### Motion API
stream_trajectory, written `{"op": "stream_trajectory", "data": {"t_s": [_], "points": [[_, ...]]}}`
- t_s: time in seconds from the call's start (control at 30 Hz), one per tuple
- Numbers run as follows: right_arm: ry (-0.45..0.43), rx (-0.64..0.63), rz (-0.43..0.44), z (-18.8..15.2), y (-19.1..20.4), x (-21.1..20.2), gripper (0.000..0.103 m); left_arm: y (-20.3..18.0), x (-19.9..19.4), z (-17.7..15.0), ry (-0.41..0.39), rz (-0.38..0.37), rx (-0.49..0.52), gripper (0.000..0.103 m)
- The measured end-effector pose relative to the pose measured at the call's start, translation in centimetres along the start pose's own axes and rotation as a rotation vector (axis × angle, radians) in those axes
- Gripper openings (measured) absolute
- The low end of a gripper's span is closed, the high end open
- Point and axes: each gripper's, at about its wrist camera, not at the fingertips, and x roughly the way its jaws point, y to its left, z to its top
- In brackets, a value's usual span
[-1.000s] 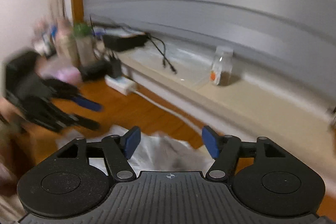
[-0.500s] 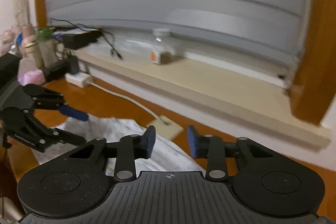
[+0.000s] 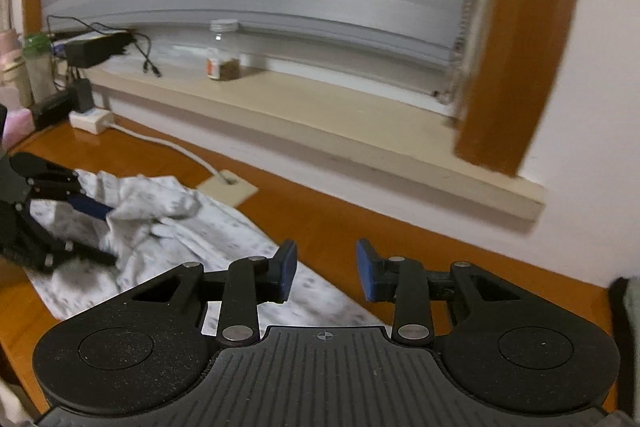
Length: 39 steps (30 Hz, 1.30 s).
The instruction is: Fold clothes
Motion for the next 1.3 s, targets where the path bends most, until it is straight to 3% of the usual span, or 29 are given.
{"op": "stream_trajectory", "data": {"t_s": [0.03,0.1,0.23,0.37,0.43,0.6,0.8,1.1,1.17,1.2,1.23,1.3], "points": [[0.0,-0.004,-0.011,-0.3,-0.4,-0.3,0.035,0.3,-0.1,0.1,-0.003,0.004,-0.002,0.01],[0.004,0.002,-0.025,-1.0,-1.2,-0.8,0.035,1.5,-1.1,0.5,-0.04,0.031,-0.026,0.008],[0.029,0.023,-0.058,-3.7,-3.5,-1.9,0.035,4.7,-4.0,1.3,-0.12,0.134,-0.073,0.007],[0.066,0.07,-0.097,-7.6,-6.6,-3.0,0.036,8.3,-5.6,1.4,-0.144,0.215,-0.128,0.007],[0.082,0.09,-0.116,-9.5,-7.8,-3.8,0.042,9.4,-5.9,1.0,-0.139,0.241,-0.137,0.007],[0.101,0.161,-0.14,-12.3,-10.1,-5.1,0.042,11.0,-5.7,0.2,-0.146,0.239,-0.184,0.006],[0.105,0.129,-0.159,-12.4,-10.4,-3.6,0.042,10.7,-5.7,0.4,-0.184,0.252,-0.176,0.006],[0.086,0.076,-0.037,-10.2,-9.2,1.1,0.045,12.2,-6.3,0.3,-0.239,0.263,-0.184,0.006],[0.099,0.09,-0.019,-10.2,-9.3,2.2,0.042,12.7,-5.9,0.1,-0.236,0.261,-0.188,0.006],[0.098,0.094,-0.024,-10.1,-9.4,2.6,0.034,13.0,-5.7,0.0,-0.238,0.26,-0.194,0.006],[0.075,0.098,-0.038,-9.7,-9.6,2.4,0.008,13.3,-5.5,-0.2,-0.24,0.26,-0.2,0.006],[0.029,0.106,-0.067,-8.8,-10.0,2.1,0.003,14.0,-5.5,-0.4,-0.253,0.258,-0.219,0.006]]}}
